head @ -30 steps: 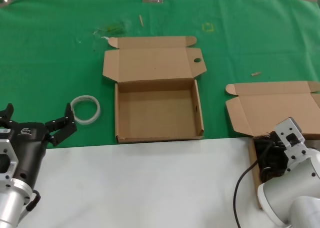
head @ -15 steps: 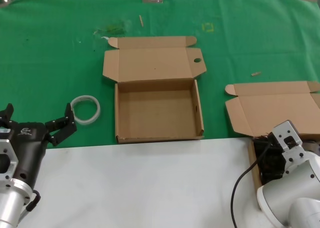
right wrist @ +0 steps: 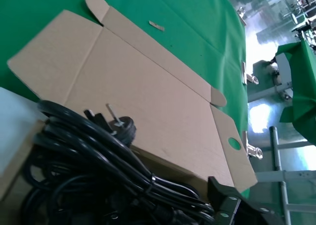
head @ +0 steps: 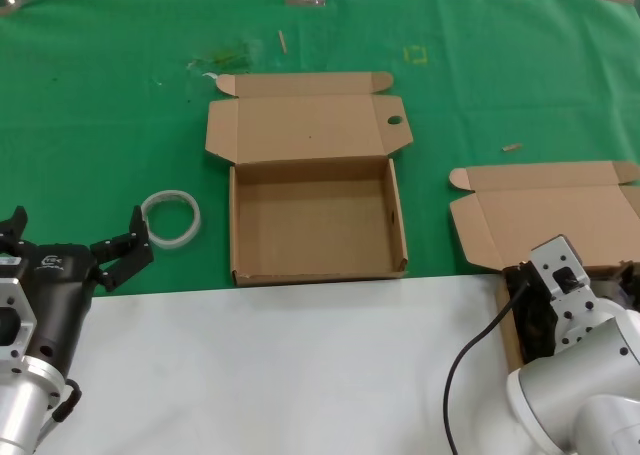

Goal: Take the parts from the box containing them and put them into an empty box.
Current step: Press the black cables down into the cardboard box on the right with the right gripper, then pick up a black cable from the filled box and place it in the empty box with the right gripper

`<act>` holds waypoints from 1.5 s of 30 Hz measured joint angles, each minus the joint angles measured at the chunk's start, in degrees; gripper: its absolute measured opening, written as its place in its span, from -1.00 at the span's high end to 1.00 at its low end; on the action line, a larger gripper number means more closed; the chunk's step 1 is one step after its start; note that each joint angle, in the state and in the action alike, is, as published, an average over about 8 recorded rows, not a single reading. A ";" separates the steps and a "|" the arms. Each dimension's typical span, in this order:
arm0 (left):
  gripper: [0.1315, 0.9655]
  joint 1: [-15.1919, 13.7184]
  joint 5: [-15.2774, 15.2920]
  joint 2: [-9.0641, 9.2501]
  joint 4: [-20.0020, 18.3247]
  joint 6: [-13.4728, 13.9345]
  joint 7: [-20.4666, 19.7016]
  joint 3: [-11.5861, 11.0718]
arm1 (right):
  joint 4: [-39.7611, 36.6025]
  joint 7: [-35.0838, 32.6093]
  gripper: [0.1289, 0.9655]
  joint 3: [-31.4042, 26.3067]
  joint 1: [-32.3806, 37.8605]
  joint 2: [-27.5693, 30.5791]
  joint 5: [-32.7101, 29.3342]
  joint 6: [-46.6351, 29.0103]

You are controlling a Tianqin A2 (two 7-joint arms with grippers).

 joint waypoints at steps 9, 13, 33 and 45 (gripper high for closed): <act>-1.00 0.00 0.00 0.00 0.00 0.00 0.00 0.00 | 1.22 0.26 0.33 -0.57 -0.64 0.00 1.64 -0.07; -1.00 0.00 0.00 0.00 0.00 0.00 0.00 0.00 | 2.24 0.31 0.33 -0.73 -1.17 0.00 2.19 0.23; -1.00 0.00 0.00 0.00 0.00 0.00 0.00 0.00 | 18.56 -4.80 0.90 -3.59 -3.50 -0.01 1.40 7.71; -1.00 0.00 0.00 0.00 0.00 0.00 0.00 0.00 | 9.99 -3.63 0.91 -11.87 5.54 0.00 6.29 -1.33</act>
